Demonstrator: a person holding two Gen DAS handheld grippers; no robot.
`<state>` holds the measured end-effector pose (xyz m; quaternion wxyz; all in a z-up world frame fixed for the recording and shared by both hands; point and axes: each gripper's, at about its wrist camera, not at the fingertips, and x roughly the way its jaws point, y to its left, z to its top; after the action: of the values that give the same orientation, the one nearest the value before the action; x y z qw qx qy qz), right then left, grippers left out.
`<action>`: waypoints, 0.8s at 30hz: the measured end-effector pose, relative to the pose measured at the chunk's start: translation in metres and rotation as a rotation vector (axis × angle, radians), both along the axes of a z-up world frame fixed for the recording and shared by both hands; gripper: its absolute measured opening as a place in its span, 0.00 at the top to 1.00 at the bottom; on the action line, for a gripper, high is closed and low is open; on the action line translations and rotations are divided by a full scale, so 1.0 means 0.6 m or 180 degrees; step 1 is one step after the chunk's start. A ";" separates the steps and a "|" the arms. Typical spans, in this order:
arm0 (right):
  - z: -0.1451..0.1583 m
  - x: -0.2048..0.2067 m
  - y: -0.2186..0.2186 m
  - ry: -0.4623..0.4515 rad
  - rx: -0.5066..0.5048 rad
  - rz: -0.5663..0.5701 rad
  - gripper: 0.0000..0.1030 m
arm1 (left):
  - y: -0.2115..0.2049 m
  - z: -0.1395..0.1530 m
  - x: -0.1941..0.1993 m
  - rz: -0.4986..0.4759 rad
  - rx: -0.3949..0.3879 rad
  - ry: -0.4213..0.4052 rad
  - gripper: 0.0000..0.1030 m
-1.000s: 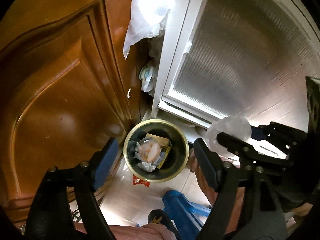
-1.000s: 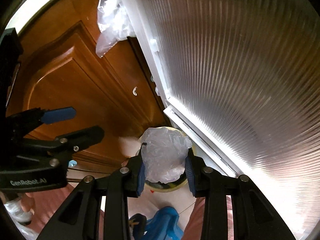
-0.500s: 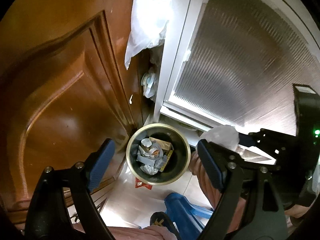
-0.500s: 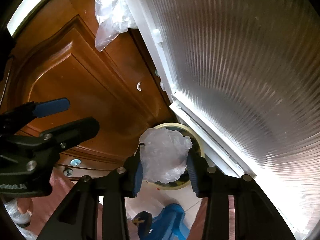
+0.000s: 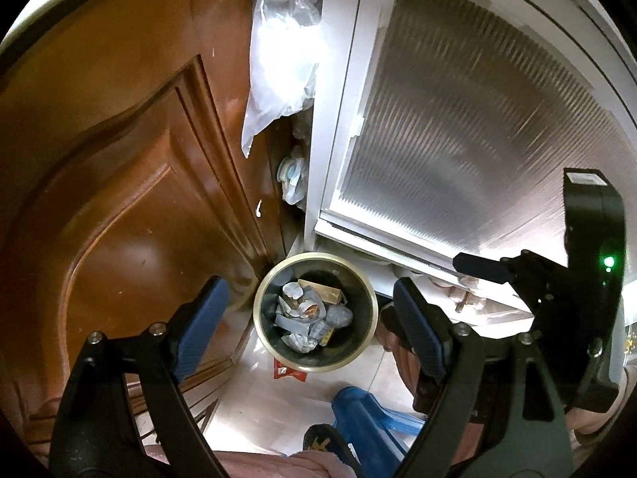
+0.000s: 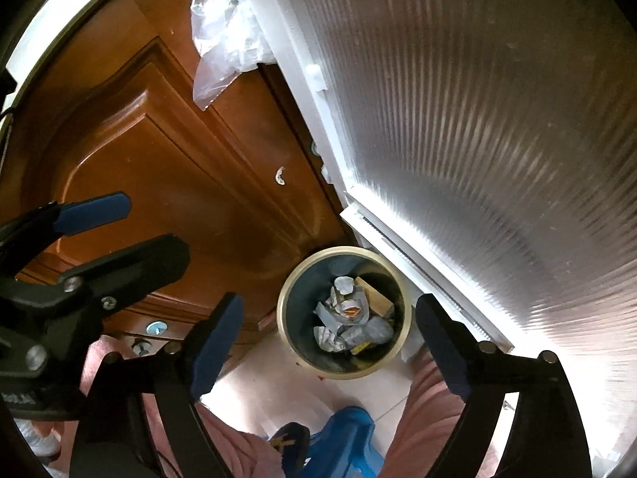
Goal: Collect trash
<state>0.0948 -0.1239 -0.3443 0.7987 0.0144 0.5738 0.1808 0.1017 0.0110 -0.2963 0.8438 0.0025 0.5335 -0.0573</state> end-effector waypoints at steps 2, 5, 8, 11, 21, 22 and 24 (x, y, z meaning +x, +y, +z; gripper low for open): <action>0.004 -0.003 -0.001 0.0000 -0.0040 -0.0029 0.12 | 0.000 0.004 -0.002 -0.0006 0.0003 -0.0014 0.20; 0.020 -0.010 -0.010 0.0004 -0.0055 -0.0095 0.12 | -0.002 0.013 -0.008 -0.0019 -0.0008 -0.0037 0.20; 0.027 -0.015 -0.015 -0.0015 -0.0092 -0.0145 0.12 | -0.006 0.024 -0.018 -0.0036 0.0004 -0.0067 0.20; 0.034 -0.020 -0.017 -0.0038 -0.0146 -0.0185 0.11 | -0.011 0.034 -0.032 -0.0066 -0.0011 -0.0070 0.20; 0.121 -0.067 -0.037 -0.0257 -0.0309 -0.0295 0.11 | -0.016 0.100 -0.088 -0.0095 -0.0009 -0.0211 0.19; 0.136 -0.072 -0.039 -0.0292 -0.0303 -0.0314 0.11 | -0.016 0.110 -0.093 -0.0091 0.0006 -0.0240 0.19; 0.166 -0.084 -0.040 -0.0376 -0.0277 -0.0330 0.11 | -0.012 0.138 -0.103 -0.0059 0.0040 -0.0311 0.19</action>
<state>0.0443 -0.1477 -0.2447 0.8393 -0.0013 0.5315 0.1146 0.0398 0.0041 -0.2134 0.8683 0.0155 0.4920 -0.0616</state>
